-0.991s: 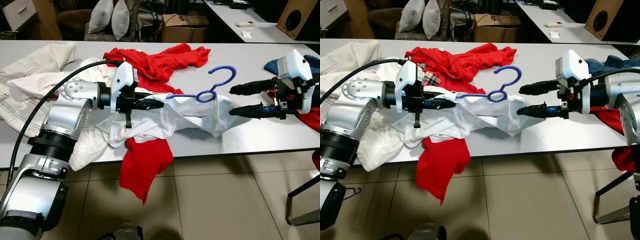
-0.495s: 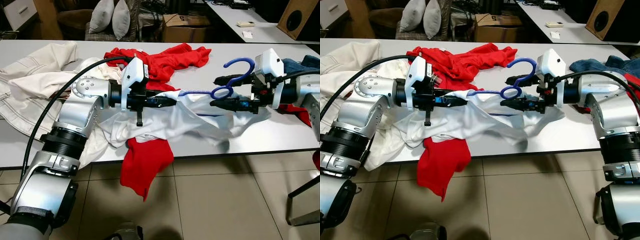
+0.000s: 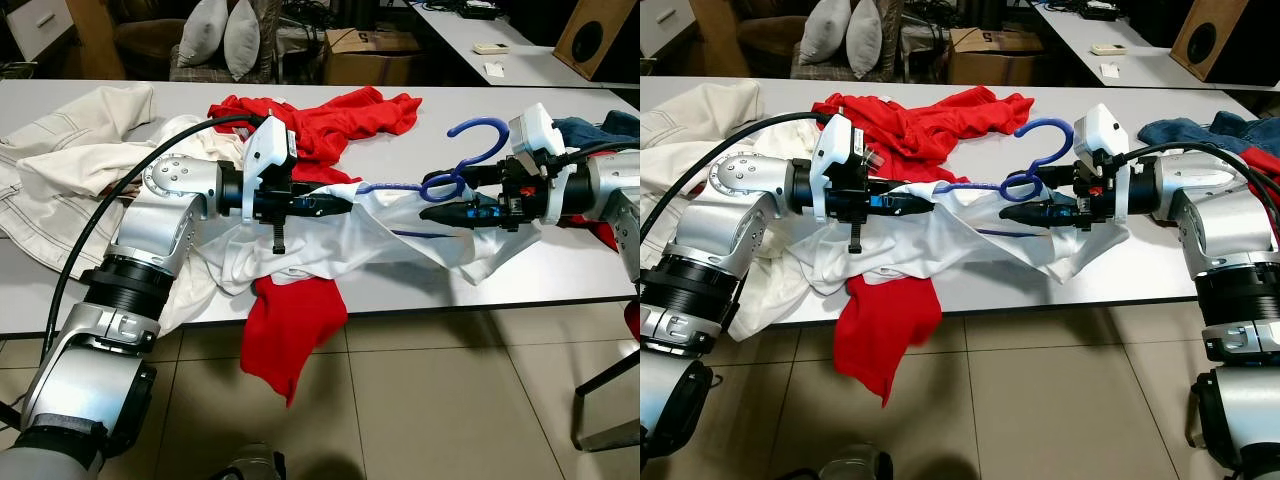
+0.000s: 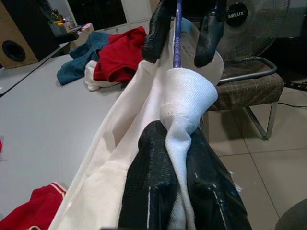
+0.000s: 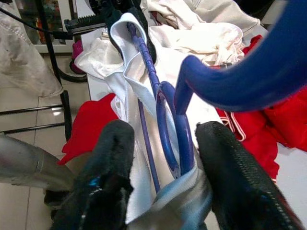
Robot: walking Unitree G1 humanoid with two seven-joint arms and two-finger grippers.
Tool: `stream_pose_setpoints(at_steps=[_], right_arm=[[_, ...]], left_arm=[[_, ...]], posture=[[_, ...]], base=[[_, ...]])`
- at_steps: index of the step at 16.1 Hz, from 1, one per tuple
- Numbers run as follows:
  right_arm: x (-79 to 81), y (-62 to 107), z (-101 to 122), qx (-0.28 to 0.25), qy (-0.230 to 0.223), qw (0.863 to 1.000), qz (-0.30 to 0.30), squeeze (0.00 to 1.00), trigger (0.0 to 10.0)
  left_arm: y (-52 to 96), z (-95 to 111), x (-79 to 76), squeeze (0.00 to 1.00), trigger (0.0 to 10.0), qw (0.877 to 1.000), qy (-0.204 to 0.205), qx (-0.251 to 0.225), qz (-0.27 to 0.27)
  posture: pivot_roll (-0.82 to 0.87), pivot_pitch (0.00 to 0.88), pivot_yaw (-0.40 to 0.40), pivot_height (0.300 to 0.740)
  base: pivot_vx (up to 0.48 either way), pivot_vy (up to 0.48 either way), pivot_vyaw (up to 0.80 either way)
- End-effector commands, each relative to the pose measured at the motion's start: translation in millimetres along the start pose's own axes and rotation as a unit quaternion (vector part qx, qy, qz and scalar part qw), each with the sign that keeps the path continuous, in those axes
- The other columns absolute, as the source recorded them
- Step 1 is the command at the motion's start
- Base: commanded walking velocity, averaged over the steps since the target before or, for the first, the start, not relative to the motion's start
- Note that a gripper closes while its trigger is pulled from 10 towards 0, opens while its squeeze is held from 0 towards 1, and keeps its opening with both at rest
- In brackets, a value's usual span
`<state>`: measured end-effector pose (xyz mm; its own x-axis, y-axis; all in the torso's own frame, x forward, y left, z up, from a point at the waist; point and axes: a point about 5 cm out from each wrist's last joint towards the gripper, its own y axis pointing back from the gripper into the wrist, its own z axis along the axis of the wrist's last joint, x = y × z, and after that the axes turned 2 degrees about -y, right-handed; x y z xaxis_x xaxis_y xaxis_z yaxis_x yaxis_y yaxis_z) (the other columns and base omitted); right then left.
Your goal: Hang hanger
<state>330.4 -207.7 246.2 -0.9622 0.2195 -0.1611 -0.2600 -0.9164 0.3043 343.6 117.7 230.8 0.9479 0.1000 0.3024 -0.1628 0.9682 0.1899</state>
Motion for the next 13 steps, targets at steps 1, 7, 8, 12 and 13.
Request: stream_pose_setpoints(at_steps=[1,7,8,12,13], right_arm=[[-0.1,0.5,0.6,-0.004,-0.005,1.000,0.006,0.00,0.0],[3.3,1.7,-2.5,-0.012,-0.025,1.000,0.013,0.00,0.0],[3.4,1.6,-2.6,-0.012,-0.026,0.999,0.013,0.00,0.0],[2.1,1.2,-2.3,-0.016,-0.029,0.999,0.011,0.00,0.0],[2.3,1.6,-2.0,-0.017,-0.030,0.999,0.010,0.00,0.0]], left_arm=[[-3.3,5.0,-1.0,0.00,0.0,1.000,-0.016,-0.006,-0.007],[-4.3,6.6,-2.1,0.00,0.0,1.000,-0.012,-0.009,-0.007],[-4.2,6.5,-2.5,0.00,0.0,1.000,-0.010,-0.010,-0.007],[-5.0,4.6,-3.2,0.00,0.0,1.000,-0.001,-0.008,-0.006],[-4.9,4.7,-3.3,0.00,0.7,1.000,0.000,-0.008,-0.006]], posture=[[0.06,0.000,-0.036,0.740],[0.06,0.000,-0.038,0.740],[0.06,0.000,-0.039,0.740],[0.06,0.000,-0.038,0.740],[0.06,0.000,-0.040,0.740]], base=[[0.000,0.000,0.00],[0.000,0.000,0.00],[0.000,0.000,0.00],[0.000,0.000,0.00],[0.000,0.000,0.00]])
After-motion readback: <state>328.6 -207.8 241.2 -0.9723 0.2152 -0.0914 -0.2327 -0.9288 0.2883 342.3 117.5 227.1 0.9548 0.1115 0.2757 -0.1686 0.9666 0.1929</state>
